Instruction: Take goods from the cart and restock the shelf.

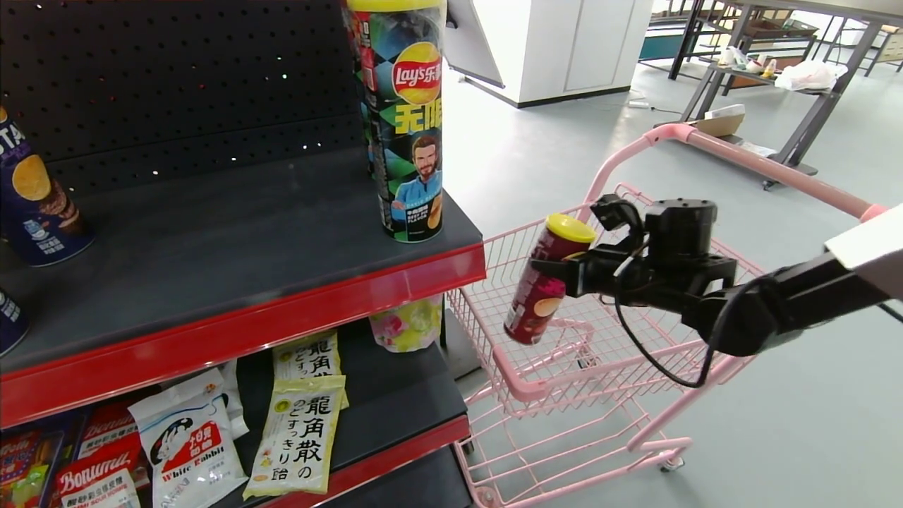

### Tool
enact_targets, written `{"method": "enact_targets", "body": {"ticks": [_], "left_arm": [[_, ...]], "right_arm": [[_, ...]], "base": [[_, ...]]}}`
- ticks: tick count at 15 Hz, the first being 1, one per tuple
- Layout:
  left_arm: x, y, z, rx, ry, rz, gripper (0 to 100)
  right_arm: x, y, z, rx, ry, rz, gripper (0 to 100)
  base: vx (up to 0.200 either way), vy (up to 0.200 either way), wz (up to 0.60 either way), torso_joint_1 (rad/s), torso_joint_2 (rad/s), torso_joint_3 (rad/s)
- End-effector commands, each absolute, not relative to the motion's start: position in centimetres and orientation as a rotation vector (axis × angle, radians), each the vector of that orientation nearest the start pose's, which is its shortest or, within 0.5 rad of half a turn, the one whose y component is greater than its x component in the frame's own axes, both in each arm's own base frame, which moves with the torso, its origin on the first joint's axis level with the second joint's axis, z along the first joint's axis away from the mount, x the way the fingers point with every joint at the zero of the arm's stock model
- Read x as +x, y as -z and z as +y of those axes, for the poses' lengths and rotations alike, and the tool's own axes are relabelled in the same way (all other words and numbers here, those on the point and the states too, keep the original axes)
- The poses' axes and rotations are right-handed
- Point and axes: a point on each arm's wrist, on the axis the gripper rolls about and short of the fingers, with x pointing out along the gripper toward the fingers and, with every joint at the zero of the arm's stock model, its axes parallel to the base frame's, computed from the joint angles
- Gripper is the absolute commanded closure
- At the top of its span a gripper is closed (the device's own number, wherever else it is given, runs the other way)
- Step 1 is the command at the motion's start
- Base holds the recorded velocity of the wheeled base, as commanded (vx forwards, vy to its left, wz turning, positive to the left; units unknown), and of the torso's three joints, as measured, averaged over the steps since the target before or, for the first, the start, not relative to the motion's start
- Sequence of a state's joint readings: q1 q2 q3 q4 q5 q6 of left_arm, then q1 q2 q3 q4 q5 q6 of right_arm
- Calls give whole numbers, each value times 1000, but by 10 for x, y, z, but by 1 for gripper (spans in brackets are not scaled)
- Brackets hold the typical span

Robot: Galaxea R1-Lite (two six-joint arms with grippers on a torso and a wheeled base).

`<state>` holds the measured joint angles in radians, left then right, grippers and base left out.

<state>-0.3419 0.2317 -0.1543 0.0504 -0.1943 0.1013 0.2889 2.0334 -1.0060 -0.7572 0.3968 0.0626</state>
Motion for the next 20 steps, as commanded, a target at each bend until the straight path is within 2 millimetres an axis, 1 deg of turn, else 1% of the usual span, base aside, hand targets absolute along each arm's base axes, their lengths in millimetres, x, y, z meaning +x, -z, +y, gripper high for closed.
{"method": "enact_targets", "body": {"ticks": [1,2,4,5,6,7,8,10,12,17,20], "left_arm": [[-9,-119,-1,110,539,126,0],[-7,-120,-2,113,522,140,0],[-1,-127,-3,122,490,173,0],[8,-138,-5,132,453,208,0],[17,-145,-8,137,446,242,0],[21,-150,-10,138,446,245,0],[24,-153,-11,146,440,234,0],[25,-155,-11,184,449,218,0],[25,-153,-11,251,456,207,0],[24,-152,-10,257,437,210,0],[22,-149,-9,260,416,207,0]], "right_arm": [[299,-204,63,28,-568,179,100],[279,-219,52,18,-547,163,100],[247,-237,44,11,-510,164,100],[220,-246,38,-10,-421,189,100],[194,-250,35,-50,-403,228,100],[175,-254,31,-79,-397,253,100],[157,-254,29,-111,-406,294,100],[140,-255,25,-130,-389,283,100],[135,-249,24,-139,-345,290,100],[126,-240,22,-142,-338,302,100],[125,-240,22,-145,-337,301,100]], "base": [[0,0,0,0,0,0],[0,0,0,0,0,0],[0,0,0,0,0,0],[0,0,0,0,0,0],[0,0,0,0,0,0],[0,0,0,0,0,0],[0,0,0,0,0,0],[0,0,0,0,0,0],[0,0,0,0,0,0],[0,0,0,0,0,0],[-200,0,0,4,4,1]]}}
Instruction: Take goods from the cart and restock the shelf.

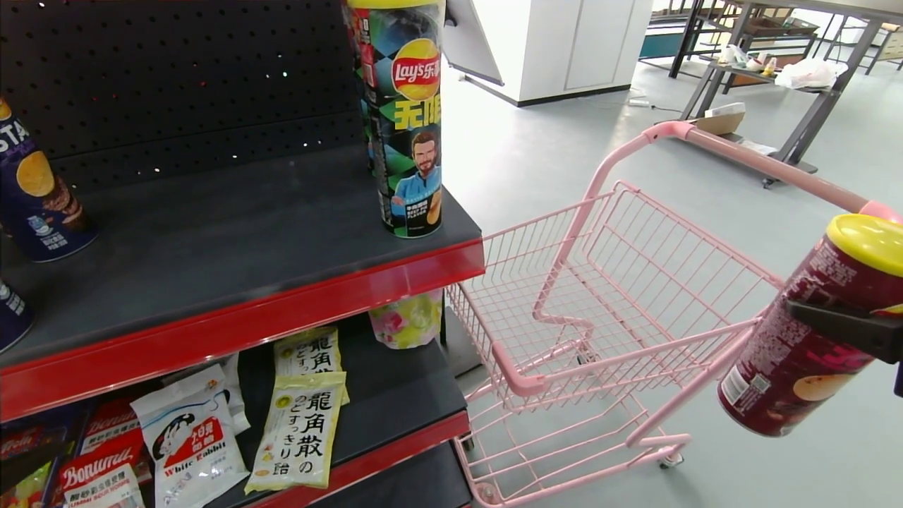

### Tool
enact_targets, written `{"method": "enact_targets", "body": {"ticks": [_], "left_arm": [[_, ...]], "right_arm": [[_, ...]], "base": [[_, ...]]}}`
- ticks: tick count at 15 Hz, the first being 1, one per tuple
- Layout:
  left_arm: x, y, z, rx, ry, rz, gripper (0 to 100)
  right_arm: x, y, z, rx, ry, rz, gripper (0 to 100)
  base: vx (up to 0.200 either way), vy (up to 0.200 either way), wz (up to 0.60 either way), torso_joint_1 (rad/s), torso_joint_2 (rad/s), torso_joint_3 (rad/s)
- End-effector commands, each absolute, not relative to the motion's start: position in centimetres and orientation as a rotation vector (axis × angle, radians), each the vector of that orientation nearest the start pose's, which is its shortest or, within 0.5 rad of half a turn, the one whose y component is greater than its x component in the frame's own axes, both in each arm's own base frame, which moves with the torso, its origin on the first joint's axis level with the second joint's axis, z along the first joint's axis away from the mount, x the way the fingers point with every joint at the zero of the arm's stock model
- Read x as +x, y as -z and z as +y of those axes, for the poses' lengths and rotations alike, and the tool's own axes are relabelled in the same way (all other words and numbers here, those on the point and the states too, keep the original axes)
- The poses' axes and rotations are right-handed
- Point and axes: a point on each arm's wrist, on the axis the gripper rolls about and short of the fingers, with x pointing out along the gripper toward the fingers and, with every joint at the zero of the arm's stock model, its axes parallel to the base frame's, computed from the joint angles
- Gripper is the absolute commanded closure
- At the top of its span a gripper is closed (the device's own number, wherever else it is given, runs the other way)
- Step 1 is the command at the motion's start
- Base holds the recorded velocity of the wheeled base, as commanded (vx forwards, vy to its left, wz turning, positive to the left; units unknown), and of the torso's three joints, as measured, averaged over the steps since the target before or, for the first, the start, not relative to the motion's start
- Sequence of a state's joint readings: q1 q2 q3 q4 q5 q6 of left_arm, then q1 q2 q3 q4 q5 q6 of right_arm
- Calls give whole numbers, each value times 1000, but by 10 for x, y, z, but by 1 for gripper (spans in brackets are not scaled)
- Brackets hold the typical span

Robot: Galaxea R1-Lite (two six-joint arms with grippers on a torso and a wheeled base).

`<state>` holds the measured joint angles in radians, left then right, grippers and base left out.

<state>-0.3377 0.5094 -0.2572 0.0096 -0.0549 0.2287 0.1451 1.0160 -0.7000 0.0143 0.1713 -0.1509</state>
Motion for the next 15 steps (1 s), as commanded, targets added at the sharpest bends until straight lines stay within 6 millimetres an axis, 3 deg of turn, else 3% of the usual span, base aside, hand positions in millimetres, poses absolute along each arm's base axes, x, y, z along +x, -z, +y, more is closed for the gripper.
{"method": "enact_targets", "body": {"ticks": [1,7,15], "left_arm": [[21,-147,-8,260,416,204,0],[14,-144,-6,257,412,179,0],[12,-143,-6,256,411,169,0]], "right_arm": [[125,-240,22,-145,-337,302,100],[125,-237,21,-154,-321,314,100],[126,-232,21,-169,-277,331,100]], "base": [[-200,0,0,7,-2,-2],[-167,0,0,0,0,4],[0,0,600,2,1,4]]}}
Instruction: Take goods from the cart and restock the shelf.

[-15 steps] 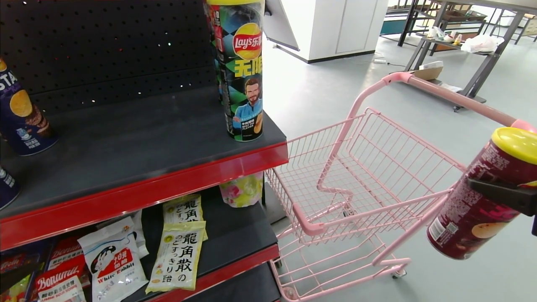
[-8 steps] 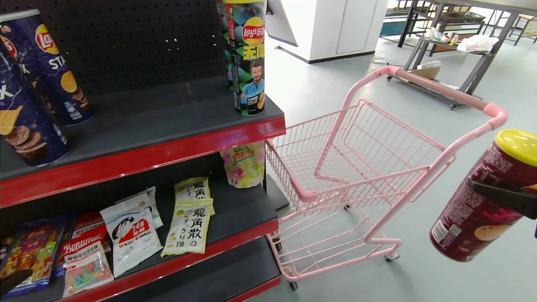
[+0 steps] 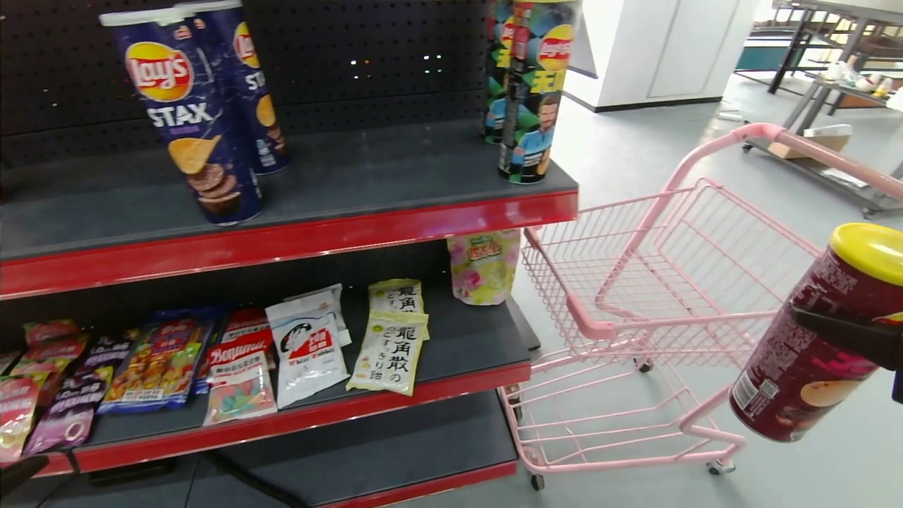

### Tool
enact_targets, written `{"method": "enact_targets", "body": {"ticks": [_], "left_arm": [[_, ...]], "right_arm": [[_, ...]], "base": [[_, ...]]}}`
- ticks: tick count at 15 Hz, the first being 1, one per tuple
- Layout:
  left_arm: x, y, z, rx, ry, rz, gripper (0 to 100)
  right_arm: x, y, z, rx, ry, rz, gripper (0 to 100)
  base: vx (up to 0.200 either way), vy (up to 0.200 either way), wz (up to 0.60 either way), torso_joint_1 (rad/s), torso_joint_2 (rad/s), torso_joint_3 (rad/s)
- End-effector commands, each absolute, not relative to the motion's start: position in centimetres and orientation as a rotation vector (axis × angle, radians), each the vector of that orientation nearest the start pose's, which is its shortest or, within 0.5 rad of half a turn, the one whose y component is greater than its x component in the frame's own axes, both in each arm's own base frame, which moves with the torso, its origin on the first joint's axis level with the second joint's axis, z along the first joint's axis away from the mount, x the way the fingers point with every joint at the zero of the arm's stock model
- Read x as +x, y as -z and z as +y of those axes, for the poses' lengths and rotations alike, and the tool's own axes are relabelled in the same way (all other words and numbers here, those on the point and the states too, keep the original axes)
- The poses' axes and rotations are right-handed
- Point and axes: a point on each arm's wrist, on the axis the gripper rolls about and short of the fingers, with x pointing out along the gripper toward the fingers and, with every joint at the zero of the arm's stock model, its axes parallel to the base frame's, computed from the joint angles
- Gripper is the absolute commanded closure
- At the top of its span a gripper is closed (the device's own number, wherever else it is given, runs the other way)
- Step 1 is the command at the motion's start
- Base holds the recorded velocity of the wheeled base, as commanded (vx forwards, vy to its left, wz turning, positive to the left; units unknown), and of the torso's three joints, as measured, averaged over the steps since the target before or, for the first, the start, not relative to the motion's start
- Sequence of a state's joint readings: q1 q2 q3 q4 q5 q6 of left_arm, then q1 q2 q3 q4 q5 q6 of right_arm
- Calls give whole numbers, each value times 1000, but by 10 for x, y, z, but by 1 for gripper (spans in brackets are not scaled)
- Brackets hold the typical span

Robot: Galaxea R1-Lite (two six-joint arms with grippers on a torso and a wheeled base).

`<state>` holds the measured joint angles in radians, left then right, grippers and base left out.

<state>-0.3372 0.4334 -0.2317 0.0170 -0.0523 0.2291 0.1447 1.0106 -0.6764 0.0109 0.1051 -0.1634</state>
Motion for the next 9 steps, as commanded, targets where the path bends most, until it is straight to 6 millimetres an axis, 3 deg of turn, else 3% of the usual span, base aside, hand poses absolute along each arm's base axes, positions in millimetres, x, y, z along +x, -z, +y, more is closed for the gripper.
{"method": "enact_targets", "body": {"ticks": [1,6,9], "left_arm": [[12,-143,-6,256,411,169,0],[13,-141,-6,257,412,176,0],[13,-141,-6,257,412,179,0]], "right_arm": [[126,-232,21,-168,-279,331,100],[127,-233,21,-171,-282,329,100],[126,-233,21,-171,-287,327,100]], "base": [[0,0,600,7,2,-2],[0,0,0,0,0,0],[0,0,0,136,-347,-229]]}}
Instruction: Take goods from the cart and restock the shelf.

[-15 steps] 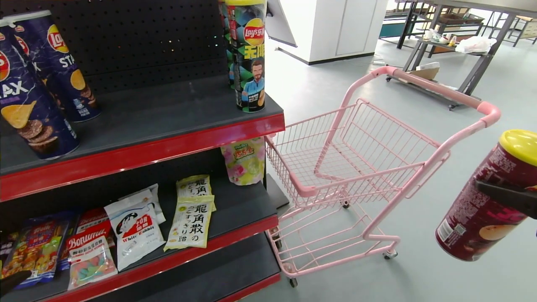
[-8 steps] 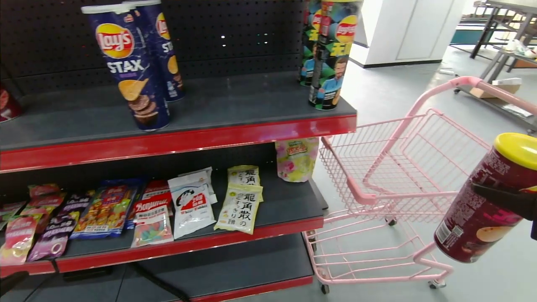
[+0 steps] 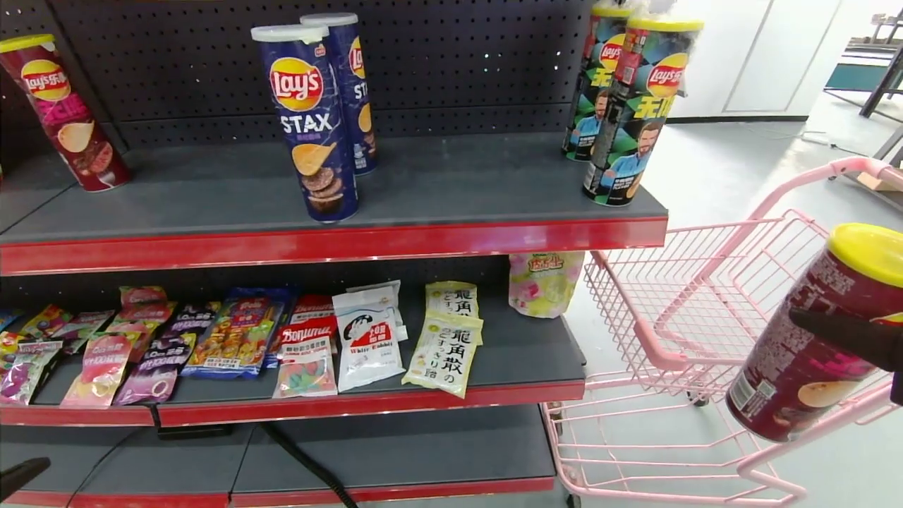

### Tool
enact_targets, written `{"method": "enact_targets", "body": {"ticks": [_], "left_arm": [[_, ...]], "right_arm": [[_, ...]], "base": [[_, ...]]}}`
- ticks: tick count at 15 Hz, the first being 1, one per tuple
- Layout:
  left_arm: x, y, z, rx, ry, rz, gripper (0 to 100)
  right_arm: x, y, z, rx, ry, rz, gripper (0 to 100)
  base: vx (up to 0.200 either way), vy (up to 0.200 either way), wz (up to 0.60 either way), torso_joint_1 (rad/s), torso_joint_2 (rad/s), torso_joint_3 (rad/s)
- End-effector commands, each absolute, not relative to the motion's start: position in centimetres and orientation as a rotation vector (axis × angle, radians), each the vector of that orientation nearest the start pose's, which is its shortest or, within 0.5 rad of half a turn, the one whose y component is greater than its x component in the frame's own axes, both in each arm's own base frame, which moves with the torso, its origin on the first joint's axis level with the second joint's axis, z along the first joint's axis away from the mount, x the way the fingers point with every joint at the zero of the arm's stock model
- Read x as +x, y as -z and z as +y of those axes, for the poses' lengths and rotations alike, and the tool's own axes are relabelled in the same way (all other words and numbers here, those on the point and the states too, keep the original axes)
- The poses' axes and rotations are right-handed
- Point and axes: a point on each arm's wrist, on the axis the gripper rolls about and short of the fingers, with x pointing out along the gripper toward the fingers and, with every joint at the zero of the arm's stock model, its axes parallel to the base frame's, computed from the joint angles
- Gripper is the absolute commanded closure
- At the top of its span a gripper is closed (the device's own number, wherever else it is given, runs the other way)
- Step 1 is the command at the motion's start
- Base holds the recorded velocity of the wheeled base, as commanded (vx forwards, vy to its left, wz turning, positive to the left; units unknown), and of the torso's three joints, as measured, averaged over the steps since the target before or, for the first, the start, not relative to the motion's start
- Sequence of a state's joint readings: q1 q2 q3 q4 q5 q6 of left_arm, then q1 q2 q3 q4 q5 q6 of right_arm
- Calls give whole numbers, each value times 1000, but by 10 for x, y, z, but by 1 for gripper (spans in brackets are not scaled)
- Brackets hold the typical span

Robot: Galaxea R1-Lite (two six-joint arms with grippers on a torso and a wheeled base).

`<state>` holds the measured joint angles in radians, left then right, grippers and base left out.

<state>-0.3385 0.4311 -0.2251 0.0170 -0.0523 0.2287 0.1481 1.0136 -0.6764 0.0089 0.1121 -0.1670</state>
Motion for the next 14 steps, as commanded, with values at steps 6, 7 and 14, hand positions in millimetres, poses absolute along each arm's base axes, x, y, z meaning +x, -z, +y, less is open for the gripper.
{"method": "enact_targets", "body": {"ticks": [6,7,14], "left_arm": [[13,-141,-6,257,411,178,0],[13,-142,-6,257,410,176,0],[13,-142,-6,257,405,174,0]], "right_arm": [[119,-238,27,-179,-369,285,100],[117,-238,27,-188,-375,281,100],[113,-235,28,-233,-398,273,100]], "base": [[0,0,0,209,-552,-341],[0,0,0,251,-613,-364],[0,29,0,182,-429,-246]]}}
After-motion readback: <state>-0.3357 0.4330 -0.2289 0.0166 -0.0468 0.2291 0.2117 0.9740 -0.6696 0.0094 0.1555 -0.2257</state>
